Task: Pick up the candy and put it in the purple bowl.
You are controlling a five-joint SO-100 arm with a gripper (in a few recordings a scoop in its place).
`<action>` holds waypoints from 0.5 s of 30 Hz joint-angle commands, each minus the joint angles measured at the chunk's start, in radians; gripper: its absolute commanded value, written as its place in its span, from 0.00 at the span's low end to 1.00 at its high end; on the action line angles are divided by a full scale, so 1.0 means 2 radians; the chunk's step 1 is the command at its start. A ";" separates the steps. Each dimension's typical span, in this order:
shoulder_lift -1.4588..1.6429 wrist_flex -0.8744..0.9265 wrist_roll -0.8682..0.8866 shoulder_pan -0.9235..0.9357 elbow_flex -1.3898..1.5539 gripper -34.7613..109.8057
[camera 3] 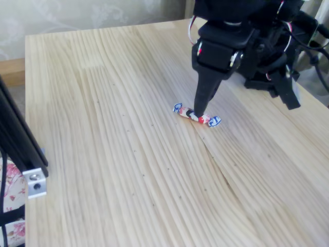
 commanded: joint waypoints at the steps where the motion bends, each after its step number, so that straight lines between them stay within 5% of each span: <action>1: -0.001 0.004 -0.005 -0.002 -0.031 0.39; 15: -0.046 -0.020 -0.011 0.002 -0.017 0.39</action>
